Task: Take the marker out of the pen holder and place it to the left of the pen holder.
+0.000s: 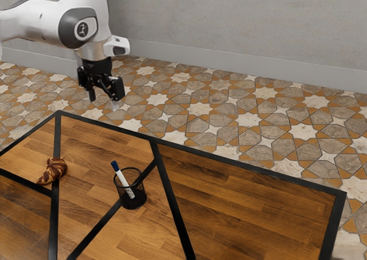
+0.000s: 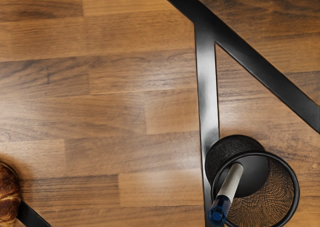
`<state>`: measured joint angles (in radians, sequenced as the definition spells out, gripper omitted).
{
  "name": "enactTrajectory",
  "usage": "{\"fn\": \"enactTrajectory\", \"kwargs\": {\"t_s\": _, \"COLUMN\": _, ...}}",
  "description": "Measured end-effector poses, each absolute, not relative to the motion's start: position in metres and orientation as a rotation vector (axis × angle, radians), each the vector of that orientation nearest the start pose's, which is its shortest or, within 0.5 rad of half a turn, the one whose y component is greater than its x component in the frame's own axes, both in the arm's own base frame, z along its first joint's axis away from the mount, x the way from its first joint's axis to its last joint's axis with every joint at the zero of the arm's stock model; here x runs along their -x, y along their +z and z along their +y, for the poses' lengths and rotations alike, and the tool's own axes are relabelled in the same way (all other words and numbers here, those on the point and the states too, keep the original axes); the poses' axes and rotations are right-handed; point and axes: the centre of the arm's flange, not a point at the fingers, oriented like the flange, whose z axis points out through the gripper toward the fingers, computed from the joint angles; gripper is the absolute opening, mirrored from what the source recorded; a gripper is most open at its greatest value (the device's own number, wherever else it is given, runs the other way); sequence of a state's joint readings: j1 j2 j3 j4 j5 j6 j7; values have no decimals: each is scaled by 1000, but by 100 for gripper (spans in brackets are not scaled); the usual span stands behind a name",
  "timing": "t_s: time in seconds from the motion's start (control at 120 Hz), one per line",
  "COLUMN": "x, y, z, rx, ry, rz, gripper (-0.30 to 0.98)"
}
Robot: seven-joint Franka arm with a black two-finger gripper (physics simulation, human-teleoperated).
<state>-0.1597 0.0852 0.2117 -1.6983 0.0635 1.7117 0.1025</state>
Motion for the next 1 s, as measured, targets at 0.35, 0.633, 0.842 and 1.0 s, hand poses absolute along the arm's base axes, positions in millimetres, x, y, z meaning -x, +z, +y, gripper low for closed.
{"fn": "enactTrajectory", "kwargs": {"t_s": 0.35, "x": -556, "y": 380, "z": 41, "rx": 3194, "ry": 307, "rz": -36, "gripper": 67}}
{"fn": "enactTrajectory", "kwargs": {"t_s": 0.633, "x": -554, "y": 331, "z": 42, "rx": 3297, "ry": 149, "rz": -214, "gripper": 66}}
{"fn": "enactTrajectory", "kwargs": {"t_s": 0.842, "x": -542, "y": 314, "z": 50, "rx": 3304, "ry": 140, "rz": -222, "gripper": 68}}
{"fn": "enactTrajectory", "kwargs": {"t_s": 1.0, "x": -544, "y": 319, "z": 49, "rx": 3329, "ry": 98, "rz": -209, "gripper": 68}}
